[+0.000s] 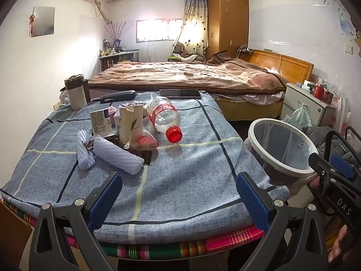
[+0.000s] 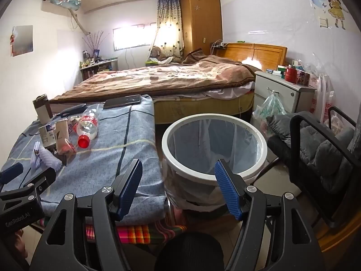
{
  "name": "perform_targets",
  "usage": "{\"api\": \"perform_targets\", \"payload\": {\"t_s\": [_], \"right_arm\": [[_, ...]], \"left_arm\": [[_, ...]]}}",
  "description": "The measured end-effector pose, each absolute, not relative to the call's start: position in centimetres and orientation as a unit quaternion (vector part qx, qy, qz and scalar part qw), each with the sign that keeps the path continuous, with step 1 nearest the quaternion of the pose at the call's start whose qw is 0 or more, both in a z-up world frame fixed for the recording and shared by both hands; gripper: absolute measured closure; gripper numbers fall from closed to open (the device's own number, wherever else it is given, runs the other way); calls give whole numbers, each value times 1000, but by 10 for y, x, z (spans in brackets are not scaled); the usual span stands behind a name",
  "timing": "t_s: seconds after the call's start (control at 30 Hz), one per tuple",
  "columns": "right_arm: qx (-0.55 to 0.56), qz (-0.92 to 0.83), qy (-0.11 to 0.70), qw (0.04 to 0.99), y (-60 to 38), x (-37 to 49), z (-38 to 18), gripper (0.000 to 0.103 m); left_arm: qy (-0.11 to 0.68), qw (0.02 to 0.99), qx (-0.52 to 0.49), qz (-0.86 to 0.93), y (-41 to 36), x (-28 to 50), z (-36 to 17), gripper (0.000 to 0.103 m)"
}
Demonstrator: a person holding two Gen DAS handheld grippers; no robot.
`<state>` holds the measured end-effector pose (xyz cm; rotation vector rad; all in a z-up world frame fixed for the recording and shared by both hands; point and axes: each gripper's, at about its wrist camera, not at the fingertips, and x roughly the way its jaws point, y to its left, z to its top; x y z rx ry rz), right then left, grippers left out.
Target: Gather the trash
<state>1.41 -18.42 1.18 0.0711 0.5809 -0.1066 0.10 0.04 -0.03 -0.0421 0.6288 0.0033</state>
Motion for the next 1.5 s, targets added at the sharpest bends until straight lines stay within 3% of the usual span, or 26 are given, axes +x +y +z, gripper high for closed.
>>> {"api": "perform_targets", "payload": {"t_s": [1.5], "right_arm": [[28,-44,279,959,-177,11,15,35]], "left_arm": [[297,955,-14,16,9,-5,4,1]]}}
